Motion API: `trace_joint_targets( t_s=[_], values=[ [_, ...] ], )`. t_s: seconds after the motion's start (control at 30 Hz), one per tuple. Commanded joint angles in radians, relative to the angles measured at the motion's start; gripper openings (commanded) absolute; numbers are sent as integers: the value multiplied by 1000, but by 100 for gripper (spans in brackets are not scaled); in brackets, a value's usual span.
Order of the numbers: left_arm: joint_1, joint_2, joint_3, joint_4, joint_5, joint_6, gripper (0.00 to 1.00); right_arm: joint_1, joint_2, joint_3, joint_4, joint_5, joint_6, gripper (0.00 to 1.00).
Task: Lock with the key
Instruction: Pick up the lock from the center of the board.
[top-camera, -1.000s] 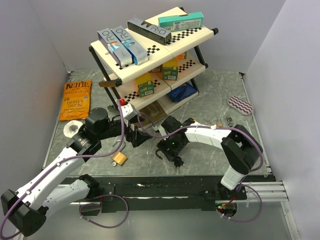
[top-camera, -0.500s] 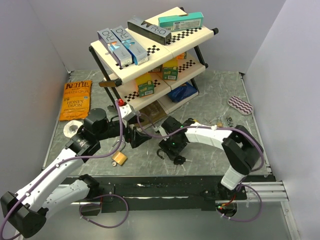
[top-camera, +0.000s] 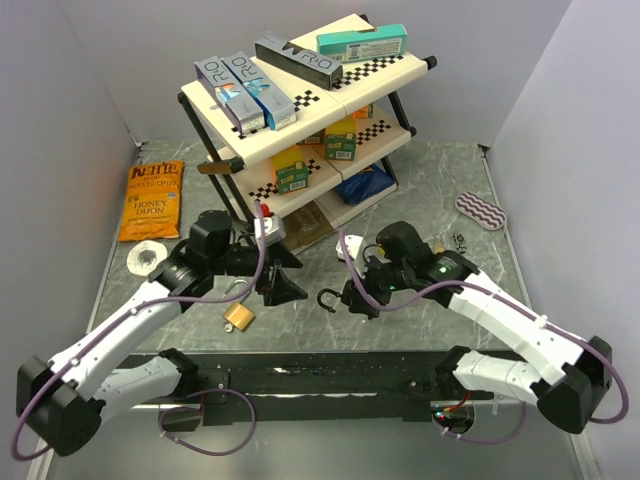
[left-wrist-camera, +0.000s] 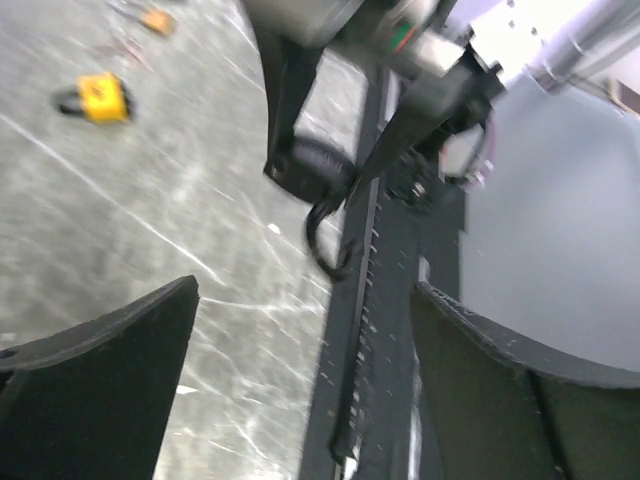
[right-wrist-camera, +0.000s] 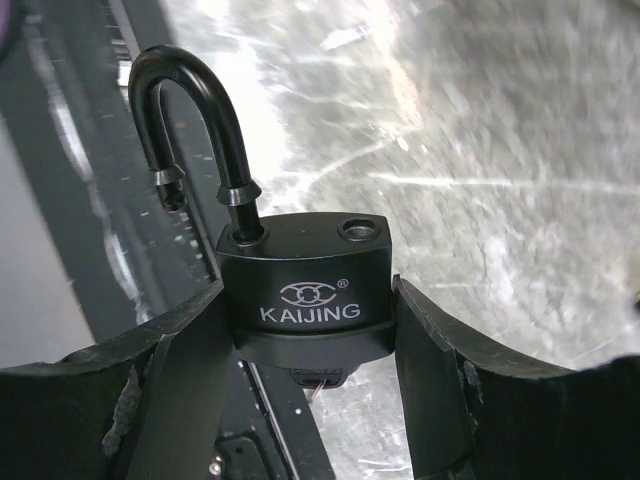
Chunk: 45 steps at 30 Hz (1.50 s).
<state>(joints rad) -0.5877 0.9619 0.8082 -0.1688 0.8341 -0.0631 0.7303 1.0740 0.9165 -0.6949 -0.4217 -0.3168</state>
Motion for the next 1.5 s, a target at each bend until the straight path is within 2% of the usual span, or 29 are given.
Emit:
trace_joint_targets(
  t_s=[0.0, 0.2, 0.33, 0.43, 0.6, 0.7, 0.83, 0.9, 1.03, 1.07, 1.1, 1.13, 1.17, 1.2, 1.37, 1.47],
  values=[
    [-29, 87, 72, -47, 132, 51, 89, 9, -59, 90, -28, -65, -99, 0],
    [-101, 239, 195, -116, 111, 103, 81, 24, -52, 143, -46, 13, -154, 0],
    [-106, 311, 236, -124, 138, 83, 72, 32, -39, 182, -55, 76, -157, 0],
    [-124, 353, 246, -112, 126, 78, 59, 43, -37, 202, -52, 112, -142, 0],
    [-153, 376, 261, -106, 91, 72, 52, 66, -39, 217, -51, 161, -123, 0],
    [-156, 382, 264, -83, 85, 71, 42, 73, -43, 222, -57, 156, -122, 0],
    [-158, 379, 267, -67, 103, 69, 7, 78, -49, 219, -63, 117, -125, 0],
    [-158, 368, 256, -52, 111, 69, 2, 77, -57, 216, -69, 106, -128, 0],
    [-158, 328, 232, -23, 108, 69, 1, 78, -60, 219, -78, 78, -108, 0],
    [-158, 319, 220, -14, 103, 69, 1, 77, -57, 222, -83, 69, -88, 4],
    [-155, 308, 214, 0, 102, 37, 1, 72, -55, 232, -95, 61, -82, 39],
    [-150, 292, 207, 23, 109, 34, 1, 64, -59, 234, -100, 41, -73, 61],
    [-147, 282, 201, 35, 118, 31, 1, 49, -75, 232, -100, 12, -64, 77],
    [-135, 275, 195, 54, 126, 17, 1, 14, -86, 231, -101, -21, -67, 100],
    [-121, 230, 204, 101, 169, 42, 1, -81, -132, 245, -149, -210, -67, 100],
    [-121, 224, 227, 95, 189, 52, 1, -114, -149, 252, -152, -247, -59, 100]
  ],
)
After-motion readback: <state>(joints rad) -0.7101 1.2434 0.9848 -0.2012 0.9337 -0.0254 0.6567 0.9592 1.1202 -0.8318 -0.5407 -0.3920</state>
